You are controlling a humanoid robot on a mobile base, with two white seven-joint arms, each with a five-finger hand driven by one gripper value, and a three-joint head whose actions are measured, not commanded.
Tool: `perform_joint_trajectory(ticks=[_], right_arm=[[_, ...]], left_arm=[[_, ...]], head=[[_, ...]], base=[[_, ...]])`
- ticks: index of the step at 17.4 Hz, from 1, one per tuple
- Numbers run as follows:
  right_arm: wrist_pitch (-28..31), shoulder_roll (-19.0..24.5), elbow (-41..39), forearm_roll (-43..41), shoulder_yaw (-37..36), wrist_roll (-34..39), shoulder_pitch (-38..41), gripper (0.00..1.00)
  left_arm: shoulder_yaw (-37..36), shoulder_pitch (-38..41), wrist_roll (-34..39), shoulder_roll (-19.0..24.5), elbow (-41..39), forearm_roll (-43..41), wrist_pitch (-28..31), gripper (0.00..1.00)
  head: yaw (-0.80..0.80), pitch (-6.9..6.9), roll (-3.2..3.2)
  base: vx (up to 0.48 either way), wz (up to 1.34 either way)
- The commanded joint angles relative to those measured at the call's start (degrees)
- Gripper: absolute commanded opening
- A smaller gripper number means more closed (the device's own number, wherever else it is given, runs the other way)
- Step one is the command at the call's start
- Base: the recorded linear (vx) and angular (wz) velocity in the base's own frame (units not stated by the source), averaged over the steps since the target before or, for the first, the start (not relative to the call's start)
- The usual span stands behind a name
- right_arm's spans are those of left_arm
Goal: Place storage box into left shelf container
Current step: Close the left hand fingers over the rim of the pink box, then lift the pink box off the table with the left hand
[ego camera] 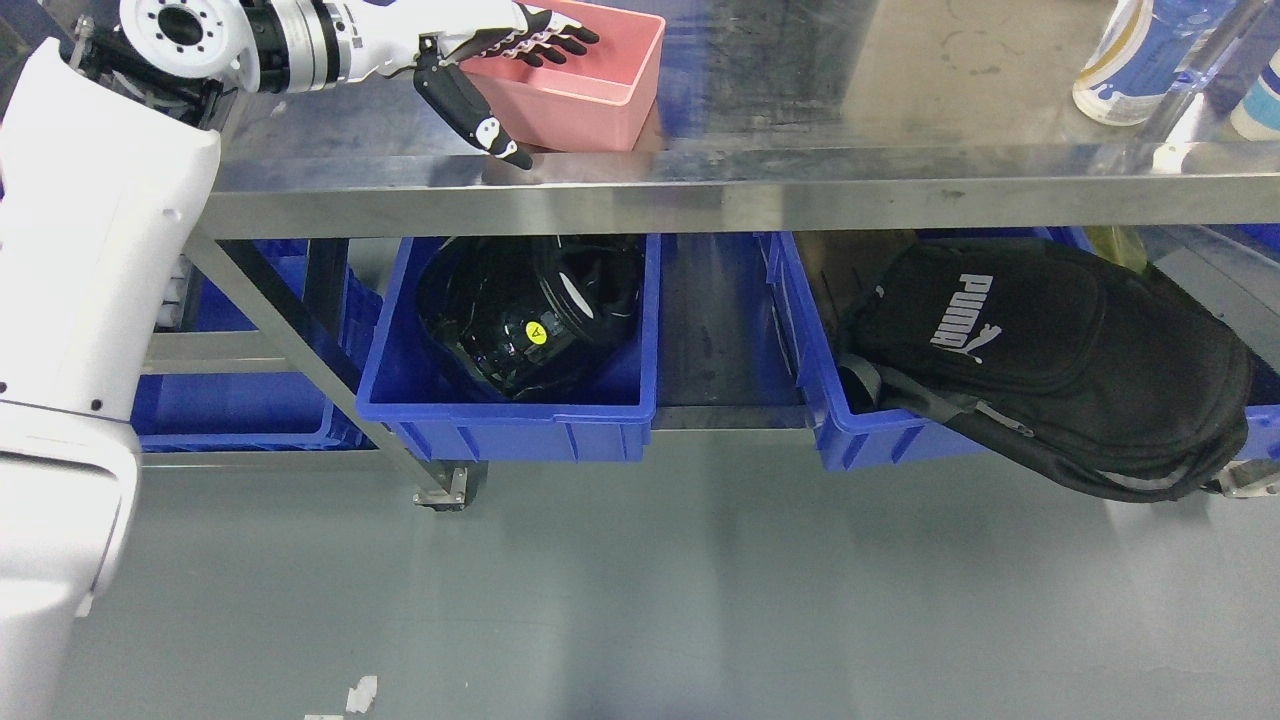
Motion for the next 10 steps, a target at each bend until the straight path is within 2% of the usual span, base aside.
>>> perform_joint_trajectory(ticks=[1,6,10], right_arm=[[-0.02,-1.00,-1.00,-0.09,-0.18,-0.20,-0.35,1.00],[-0.02,-1.00,-1.00,-0.09,-0.18,-0.29,-0.35,1.00],[-0.02,-1.00,-1.00,-0.09,-0.18,-0.20,-0.35,1.00]], left_arm=[[-2.34,-5.09,0.00,-5.12,7.19,-0.95,-0.08,0.95],[-3.21,-4.74,0.00,-7.22,7.71,-1.47,-0.08,0.95],[-3.13,-3.07,0.00,-10.56,12.72,-8.05,-0.08,0.95]], head=[[0.00,0.00,0.00],[0.00,0.00,0.00],[0.00,0.00,0.00]], base=[[0.000,0.00],[0.002,0.00],[0.002,0.01]])
